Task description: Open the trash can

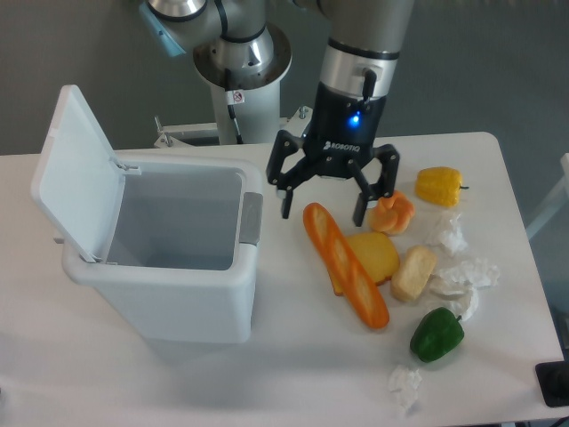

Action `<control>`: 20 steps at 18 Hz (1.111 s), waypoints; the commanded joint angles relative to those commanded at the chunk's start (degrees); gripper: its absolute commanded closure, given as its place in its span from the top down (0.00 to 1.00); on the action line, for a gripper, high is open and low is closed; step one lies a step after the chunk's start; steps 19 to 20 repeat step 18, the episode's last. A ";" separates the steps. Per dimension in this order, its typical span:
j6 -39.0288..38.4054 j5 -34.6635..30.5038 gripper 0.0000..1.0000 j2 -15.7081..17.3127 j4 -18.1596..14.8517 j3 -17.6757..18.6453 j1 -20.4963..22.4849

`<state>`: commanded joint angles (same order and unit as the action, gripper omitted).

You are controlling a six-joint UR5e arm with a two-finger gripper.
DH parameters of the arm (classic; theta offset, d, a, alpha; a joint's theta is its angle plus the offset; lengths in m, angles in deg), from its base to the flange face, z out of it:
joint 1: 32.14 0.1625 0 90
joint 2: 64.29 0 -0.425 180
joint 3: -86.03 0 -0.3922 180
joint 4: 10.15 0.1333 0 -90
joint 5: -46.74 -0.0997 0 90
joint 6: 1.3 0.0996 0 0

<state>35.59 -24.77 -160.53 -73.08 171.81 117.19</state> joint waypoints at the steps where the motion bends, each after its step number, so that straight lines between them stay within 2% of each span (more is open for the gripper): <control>1: 2.63 -2.64 1.00 0.18 -0.09 0.09 0.26; 4: 8.71 -9.23 1.00 0.27 -0.09 0.53 0.09; 8: 11.52 -16.18 1.00 0.09 -0.26 0.70 -0.09; 12: 16.63 -17.08 1.00 0.27 -0.09 2.11 0.00; 20: 16.81 -17.08 1.00 -0.08 0.09 2.20 0.61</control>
